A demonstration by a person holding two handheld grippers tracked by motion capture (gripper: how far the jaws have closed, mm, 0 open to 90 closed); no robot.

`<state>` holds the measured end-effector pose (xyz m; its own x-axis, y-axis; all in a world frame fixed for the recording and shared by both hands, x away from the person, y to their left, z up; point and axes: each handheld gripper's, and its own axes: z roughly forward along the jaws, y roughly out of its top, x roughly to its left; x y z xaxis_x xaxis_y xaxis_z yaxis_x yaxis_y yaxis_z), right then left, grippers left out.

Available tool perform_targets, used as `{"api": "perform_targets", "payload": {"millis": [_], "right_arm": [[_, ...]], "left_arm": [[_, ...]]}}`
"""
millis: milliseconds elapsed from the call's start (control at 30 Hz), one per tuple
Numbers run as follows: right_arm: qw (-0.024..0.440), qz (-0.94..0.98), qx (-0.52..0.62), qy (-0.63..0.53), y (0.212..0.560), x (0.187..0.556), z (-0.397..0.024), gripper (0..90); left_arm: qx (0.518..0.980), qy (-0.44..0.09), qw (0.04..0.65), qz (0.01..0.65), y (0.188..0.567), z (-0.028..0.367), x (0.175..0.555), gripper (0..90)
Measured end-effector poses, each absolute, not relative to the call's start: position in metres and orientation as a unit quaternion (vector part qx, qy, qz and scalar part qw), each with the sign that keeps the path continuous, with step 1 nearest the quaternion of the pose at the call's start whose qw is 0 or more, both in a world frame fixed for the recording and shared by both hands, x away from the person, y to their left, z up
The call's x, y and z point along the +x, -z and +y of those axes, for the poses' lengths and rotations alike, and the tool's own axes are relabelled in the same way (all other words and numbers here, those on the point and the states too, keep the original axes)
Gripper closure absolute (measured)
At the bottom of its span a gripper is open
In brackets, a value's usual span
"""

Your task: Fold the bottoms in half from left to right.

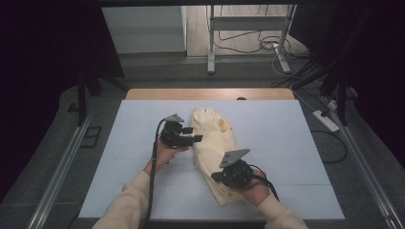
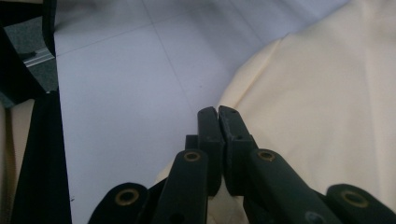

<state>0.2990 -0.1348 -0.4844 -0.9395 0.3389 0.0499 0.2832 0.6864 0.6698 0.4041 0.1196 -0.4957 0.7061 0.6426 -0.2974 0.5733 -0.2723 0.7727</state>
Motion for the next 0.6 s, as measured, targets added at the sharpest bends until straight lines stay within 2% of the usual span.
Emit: {"api": "perform_targets", "payload": {"millis": [200, 300, 500, 600], "right_arm": [[0.027, 0.924, 0.177, -0.339, 0.499, 0.301, -0.132, 82.8], [0.033, 0.921, 0.177, -0.344, 0.497, 0.301, -0.133, 75.6], [0.048, 0.907, 0.202, -0.367, 0.487, 0.306, -0.142, 54.7], [0.058, 0.897, 0.218, -0.38, 0.48, 0.31, -0.15, 49.4]], "left_arm": [[0.798, -0.037, 0.466, 0.381, 0.496, 0.12, 0.405, 34.9], [0.798, -0.037, 0.466, 0.381, 0.496, 0.12, 0.404, 34.9], [0.8, -0.04, 0.464, 0.379, 0.495, 0.12, 0.404, 34.3], [0.8, -0.038, 0.466, 0.377, 0.495, 0.12, 0.404, 33.8]]}}
